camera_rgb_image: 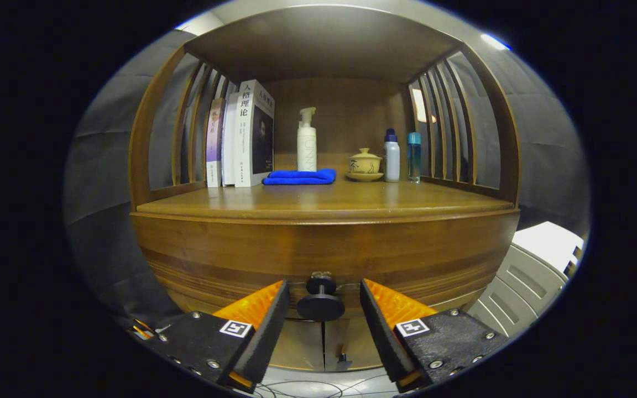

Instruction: Pull open the drawer, take out the items inside it, and place them on the countertop above the cabinet.

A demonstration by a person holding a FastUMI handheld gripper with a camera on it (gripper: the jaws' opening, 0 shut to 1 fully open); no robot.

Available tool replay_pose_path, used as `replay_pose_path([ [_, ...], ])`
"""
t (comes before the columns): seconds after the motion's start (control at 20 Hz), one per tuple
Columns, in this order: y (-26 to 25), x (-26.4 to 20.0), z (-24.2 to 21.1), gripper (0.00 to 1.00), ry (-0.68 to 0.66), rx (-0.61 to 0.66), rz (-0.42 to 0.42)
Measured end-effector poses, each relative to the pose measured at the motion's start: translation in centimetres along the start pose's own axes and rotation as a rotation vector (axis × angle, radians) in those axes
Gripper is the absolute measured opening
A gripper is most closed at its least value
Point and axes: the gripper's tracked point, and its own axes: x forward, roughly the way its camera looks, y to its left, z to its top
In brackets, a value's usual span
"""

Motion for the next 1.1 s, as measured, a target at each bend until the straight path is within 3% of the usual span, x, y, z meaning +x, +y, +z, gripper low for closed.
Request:
replay_pose_path([
  [0.2, 0.80, 0.74, -0.10, 0.61, -0.018, 0.028, 0.033],
  [0.7, 0.72, 0.73, -0.29, 0.36, -0.092, 0.002, 0.012],
  [1.1, 0.65, 0.43, -0.48, 0.33, -0.091, 0.013, -0.016],
])
